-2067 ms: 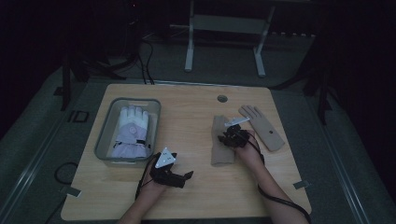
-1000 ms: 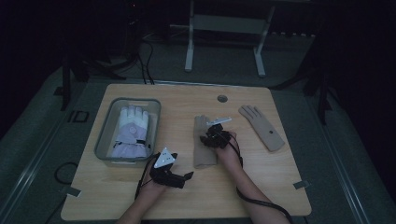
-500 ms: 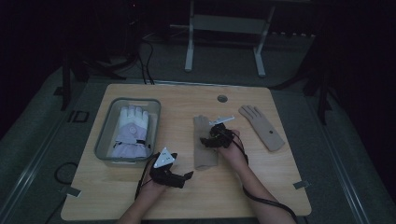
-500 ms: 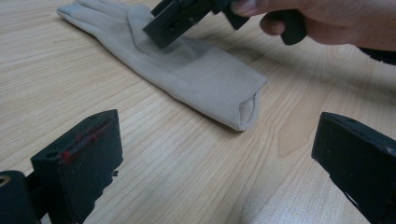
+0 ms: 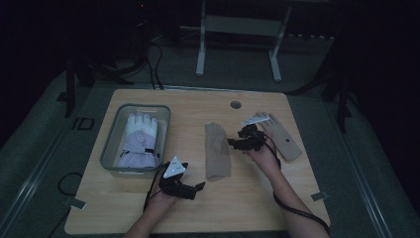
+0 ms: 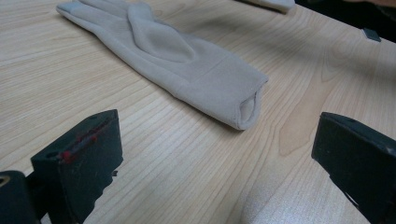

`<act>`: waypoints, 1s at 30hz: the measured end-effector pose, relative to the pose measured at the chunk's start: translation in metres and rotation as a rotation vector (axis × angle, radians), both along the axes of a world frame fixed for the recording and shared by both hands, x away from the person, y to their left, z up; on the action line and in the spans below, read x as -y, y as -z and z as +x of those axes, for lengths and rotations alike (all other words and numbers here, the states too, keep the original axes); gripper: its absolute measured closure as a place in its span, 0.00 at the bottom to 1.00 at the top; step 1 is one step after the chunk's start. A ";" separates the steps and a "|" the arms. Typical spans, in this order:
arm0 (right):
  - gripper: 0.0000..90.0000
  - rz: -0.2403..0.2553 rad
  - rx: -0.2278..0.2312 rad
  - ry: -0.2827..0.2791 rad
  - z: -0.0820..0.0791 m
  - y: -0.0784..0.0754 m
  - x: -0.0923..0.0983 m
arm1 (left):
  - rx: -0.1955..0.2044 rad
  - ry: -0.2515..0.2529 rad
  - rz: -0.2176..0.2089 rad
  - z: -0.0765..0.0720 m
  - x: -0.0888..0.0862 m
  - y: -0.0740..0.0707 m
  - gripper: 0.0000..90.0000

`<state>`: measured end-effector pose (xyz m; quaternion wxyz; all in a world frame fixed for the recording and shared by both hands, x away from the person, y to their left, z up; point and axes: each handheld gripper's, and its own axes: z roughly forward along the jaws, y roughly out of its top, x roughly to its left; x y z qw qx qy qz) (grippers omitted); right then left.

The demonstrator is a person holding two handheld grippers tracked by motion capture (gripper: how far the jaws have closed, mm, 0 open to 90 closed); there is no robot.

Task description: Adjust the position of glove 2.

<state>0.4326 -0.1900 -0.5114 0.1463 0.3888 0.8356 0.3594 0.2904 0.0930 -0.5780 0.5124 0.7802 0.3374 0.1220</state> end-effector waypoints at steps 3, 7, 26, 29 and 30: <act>0.43 0.004 0.010 0.013 0.001 -0.005 0.010 | -0.001 -0.002 -0.003 0.000 0.000 0.000 0.02; 0.44 0.001 0.028 0.037 0.004 -0.011 0.032 | -0.003 -0.002 -0.001 0.000 0.000 0.000 0.02; 0.50 -0.026 0.025 0.203 0.029 -0.013 0.126 | -0.007 0.001 0.002 0.000 0.001 0.000 0.02; 0.53 -0.028 0.022 0.244 0.038 -0.013 0.146 | -0.009 -0.002 -0.004 0.000 0.000 0.000 0.02; 0.53 -0.028 0.022 0.244 0.038 -0.013 0.146 | -0.009 -0.001 -0.005 0.000 0.000 0.000 0.02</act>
